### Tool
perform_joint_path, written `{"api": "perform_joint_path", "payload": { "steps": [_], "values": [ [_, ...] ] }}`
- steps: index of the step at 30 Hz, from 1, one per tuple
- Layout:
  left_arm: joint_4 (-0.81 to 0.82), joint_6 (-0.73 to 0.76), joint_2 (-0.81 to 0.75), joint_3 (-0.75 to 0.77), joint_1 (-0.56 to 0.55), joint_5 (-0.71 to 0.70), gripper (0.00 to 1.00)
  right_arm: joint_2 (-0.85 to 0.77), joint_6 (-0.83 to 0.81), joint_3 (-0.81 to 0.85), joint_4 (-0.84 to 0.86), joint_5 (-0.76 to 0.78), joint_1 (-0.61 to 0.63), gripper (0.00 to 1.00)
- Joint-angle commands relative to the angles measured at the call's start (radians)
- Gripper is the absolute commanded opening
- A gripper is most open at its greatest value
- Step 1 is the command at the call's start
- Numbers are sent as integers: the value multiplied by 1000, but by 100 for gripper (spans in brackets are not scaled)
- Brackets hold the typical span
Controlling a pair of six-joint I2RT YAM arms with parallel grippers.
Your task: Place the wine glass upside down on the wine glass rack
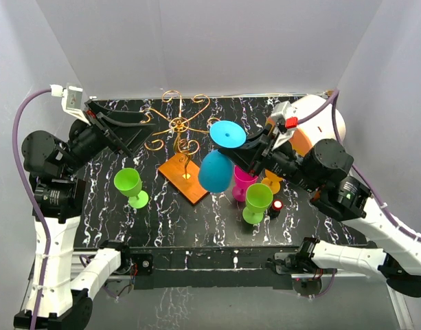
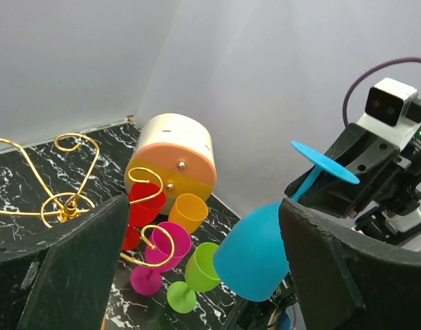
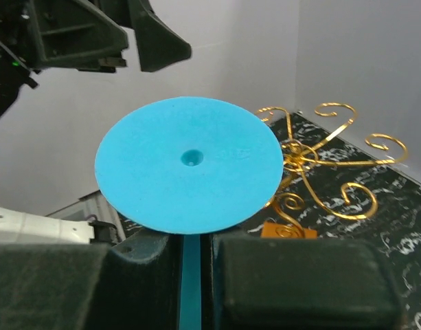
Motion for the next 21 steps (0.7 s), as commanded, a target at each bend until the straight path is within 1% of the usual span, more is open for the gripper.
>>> {"api": "perform_joint_path", "payload": {
  "steps": [1, 5, 6, 8, 12, 15, 18, 21],
  "values": [
    [-30, 8, 24, -10, -5, -37, 88, -42, -56, -47, -73, 179, 1, 0],
    [-86, 27, 39, -9, -5, -73, 87, 3, -68, -47, -107, 347, 1, 0],
    [-104, 28, 41, -9, -5, -82, 87, 29, -76, -47, -109, 415, 1, 0],
    [-128, 33, 45, -9, -5, -95, 87, 63, -91, -47, -105, 504, 1, 0],
    [-174, 39, 48, 1, -5, -118, 87, 109, -126, -61, -50, 607, -2, 0],
    [-188, 35, 50, 0, -5, -121, 87, 136, -148, -62, -22, 639, -18, 0],
    [-187, 22, 51, -7, -5, -114, 87, 157, -162, -59, 6, 644, -62, 0],
    [-182, 9, 54, -10, -5, -115, 87, 166, -162, -75, 51, 548, -150, 0]
  ]
}}
